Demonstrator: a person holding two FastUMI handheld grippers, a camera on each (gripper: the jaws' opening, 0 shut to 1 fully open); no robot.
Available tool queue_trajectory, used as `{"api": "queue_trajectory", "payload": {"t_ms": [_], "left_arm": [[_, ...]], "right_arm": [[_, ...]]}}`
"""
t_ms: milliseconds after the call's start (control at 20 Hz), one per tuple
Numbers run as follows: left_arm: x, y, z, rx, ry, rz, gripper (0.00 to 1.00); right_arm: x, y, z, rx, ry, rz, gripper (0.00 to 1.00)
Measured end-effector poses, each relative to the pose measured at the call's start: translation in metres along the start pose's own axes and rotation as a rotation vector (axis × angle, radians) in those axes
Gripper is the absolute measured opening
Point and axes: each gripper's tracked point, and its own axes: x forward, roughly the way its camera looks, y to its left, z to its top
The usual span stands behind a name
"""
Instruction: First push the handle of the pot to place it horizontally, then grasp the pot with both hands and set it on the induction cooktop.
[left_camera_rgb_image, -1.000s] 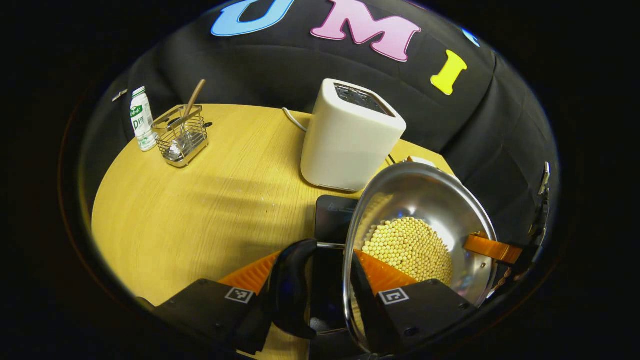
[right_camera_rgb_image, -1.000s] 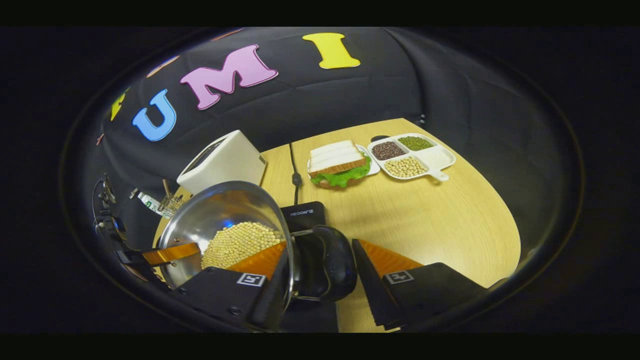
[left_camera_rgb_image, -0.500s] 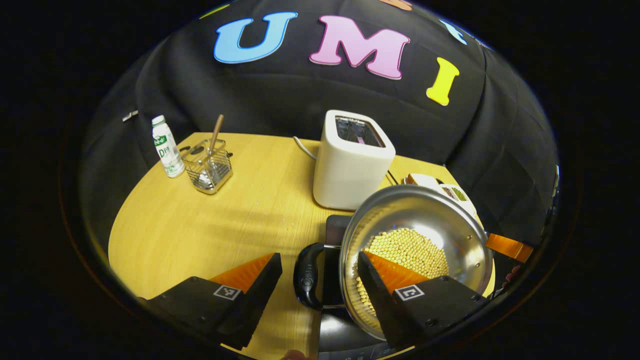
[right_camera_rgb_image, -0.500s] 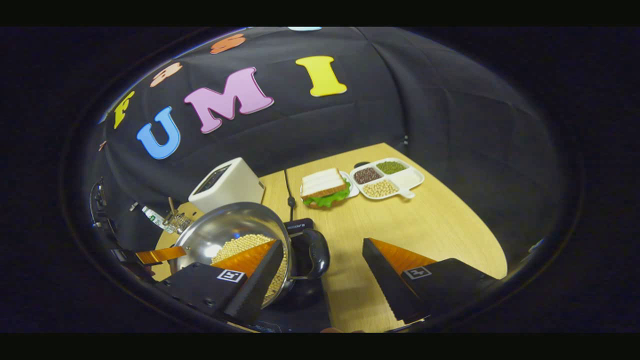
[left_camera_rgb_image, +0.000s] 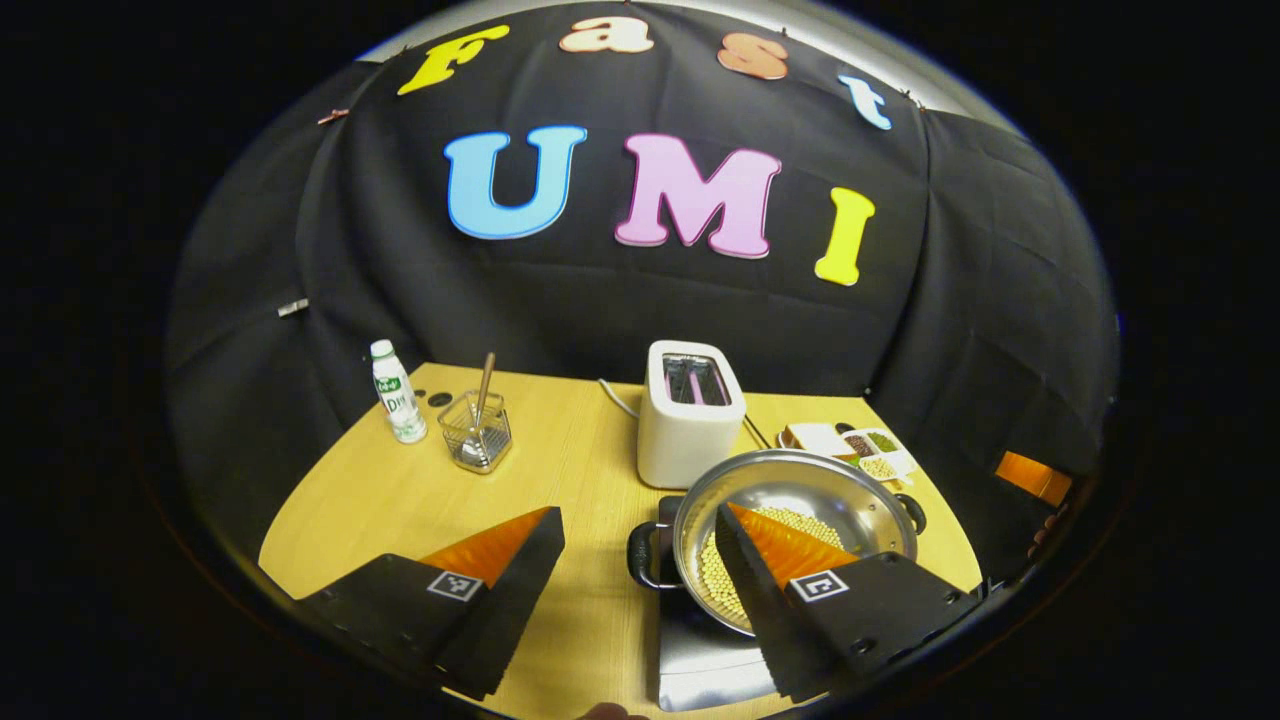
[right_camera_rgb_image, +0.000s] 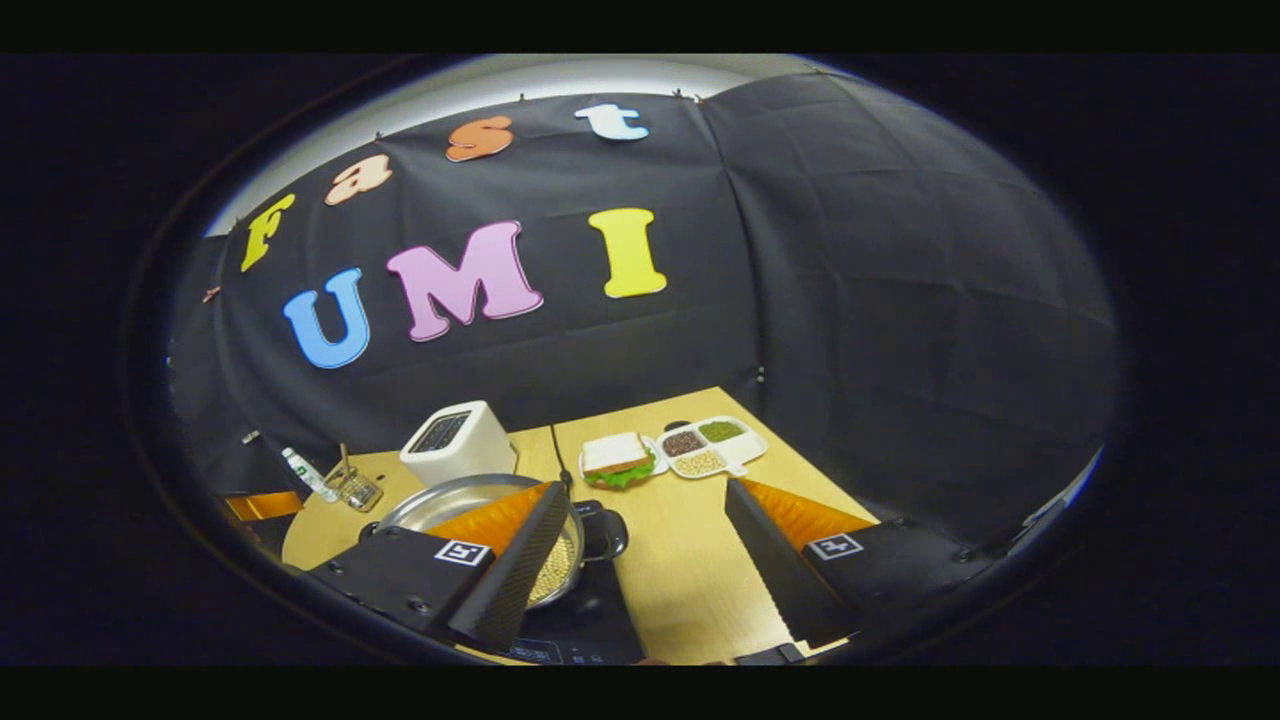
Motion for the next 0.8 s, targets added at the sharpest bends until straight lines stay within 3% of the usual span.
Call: {"api": "queue_trajectory", "payload": {"t_ms": [400,600,800], "left_arm": [[-0.123,0.028,0.038,-0.049,-0.247,0.041,0.95],[-0.166,0.053,0.038,0.023,-0.283,0.105,0.95],[-0.196,0.049,0.027,0.001,-0.307,0.125,0.95]], "right_arm": [[-0.084,0.019,0.048,-0.025,-0.149,0.003,0.98],[-0.119,0.031,0.046,-0.039,-0.175,0.026,0.99],[-0.146,0.027,0.037,-0.077,-0.181,0.018,0.99]]}}
